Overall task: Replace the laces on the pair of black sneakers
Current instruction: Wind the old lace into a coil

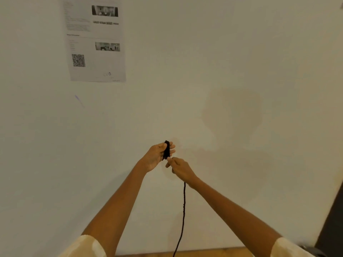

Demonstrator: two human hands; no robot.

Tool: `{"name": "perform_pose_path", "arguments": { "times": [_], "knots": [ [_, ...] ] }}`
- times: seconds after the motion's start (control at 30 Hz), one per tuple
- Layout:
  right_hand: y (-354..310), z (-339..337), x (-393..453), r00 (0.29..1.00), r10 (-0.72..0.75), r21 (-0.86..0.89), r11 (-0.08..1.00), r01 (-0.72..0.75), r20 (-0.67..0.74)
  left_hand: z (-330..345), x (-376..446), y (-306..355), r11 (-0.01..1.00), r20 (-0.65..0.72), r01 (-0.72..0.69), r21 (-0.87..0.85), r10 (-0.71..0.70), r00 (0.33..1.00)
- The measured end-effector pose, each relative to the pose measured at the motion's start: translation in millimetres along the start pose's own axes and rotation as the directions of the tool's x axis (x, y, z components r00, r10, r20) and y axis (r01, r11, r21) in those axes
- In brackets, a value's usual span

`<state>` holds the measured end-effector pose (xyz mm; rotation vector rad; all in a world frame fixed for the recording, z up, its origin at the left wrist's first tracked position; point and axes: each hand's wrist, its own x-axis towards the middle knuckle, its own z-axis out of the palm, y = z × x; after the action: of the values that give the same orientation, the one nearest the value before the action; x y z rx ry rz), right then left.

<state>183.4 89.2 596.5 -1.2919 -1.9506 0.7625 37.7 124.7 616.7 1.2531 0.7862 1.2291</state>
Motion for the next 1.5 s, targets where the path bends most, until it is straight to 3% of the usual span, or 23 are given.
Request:
{"name": "perform_pose_path", "arguments": {
  "times": [0.07, 0.13, 0.27, 0.37, 0.5, 0.6, 0.7, 0.8, 0.93, 1.07, 1.17, 1.33, 1.43, 1.5],
  "knots": [
    [-7.8, -7.3, 5.2, 0.995, -0.078, -0.156, 0.985, 0.068, -0.059, -1.2, -3.5, -4.4, 0.987, 0.046, 0.043, 0.152, -0.051, 0.998],
    [-18.6, -19.4, 17.6, 0.983, -0.109, -0.182, 0.98, 0.081, -0.148, -0.2, -8.2, -5.6, 0.975, 0.088, 0.066, 0.212, -0.086, 0.992],
    [-42.3, -47.0, 40.5, 0.97, -0.069, -0.035, 0.997, 0.063, -0.231, 5.4, -23.1, 2.4, 0.977, 0.255, 0.163, 0.135, -0.193, 0.948],
    [-44.9, -48.3, 44.3, 0.976, -0.016, 0.106, 0.994, 0.04, -0.217, 7.4, -34.2, 11.5, 0.982, 0.348, 0.187, 0.027, -0.184, 0.919],
    [-24.5, -23.0, 34.4, 0.995, 0.092, 0.43, 0.901, -0.061, -0.05, 7.3, -38.1, 17.6, 0.969, 0.296, 0.139, -0.204, -0.074, 0.952],
    [-9.9, 3.2, 21.3, 0.993, 0.118, 0.381, 0.918, -0.108, -0.002, 4.5, -33.1, 11.2, 0.936, 0.166, 0.058, -0.347, 0.0, 0.986],
    [-1.5, 21.7, 7.1, 0.981, 0.182, 0.372, 0.908, -0.192, 0.064, -4.1, -22.7, 0.7, 0.903, -0.059, -0.057, -0.425, 0.035, 0.998],
    [2.2, 21.4, -5.5, 0.977, 0.14, 0.185, 0.968, -0.169, 0.159, -14.4, -18.4, -10.7, 0.942, -0.182, -0.088, -0.323, 0.029, 0.983],
    [-8.1, -1.5, -3.2, 0.984, -0.035, -0.217, 0.973, 0.073, 0.176, -25.7, -22.0, -22.8, 0.999, -0.17, -0.036, 0.001, 0.036, 0.985],
    [-30.0, -27.0, 10.2, 0.979, -0.167, -0.128, 0.975, 0.182, 0.12, -21.5, -33.6, -25.8, 0.991, -0.073, 0.018, 0.136, -0.008, 0.997],
    [-39.1, -35.4, 27.0, 0.978, -0.201, -0.019, 0.979, 0.202, 0.057, -10.5, -41.0, -22.5, 0.993, 0.066, 0.08, 0.09, -0.086, 0.994],
    [-18.8, -29.5, 35.0, 0.991, -0.123, 0.17, 0.977, 0.132, -0.06, -1.0, -54.0, -11.8, 0.988, 0.239, 0.15, -0.029, -0.139, 0.961],
    [11.2, -12.9, 27.6, 0.996, -0.086, 0.174, 0.981, 0.081, 0.02, -3.3, -56.9, -10.6, 0.969, 0.229, 0.09, -0.231, -0.036, 0.973],
    [27.4, 1.8, 17.3, 0.991, -0.065, 0.149, 0.988, 0.046, 0.12, -6.9, -53.8, -12.4, 0.918, 0.148, 0.052, -0.392, 0.008, 0.989]
  ]
}}
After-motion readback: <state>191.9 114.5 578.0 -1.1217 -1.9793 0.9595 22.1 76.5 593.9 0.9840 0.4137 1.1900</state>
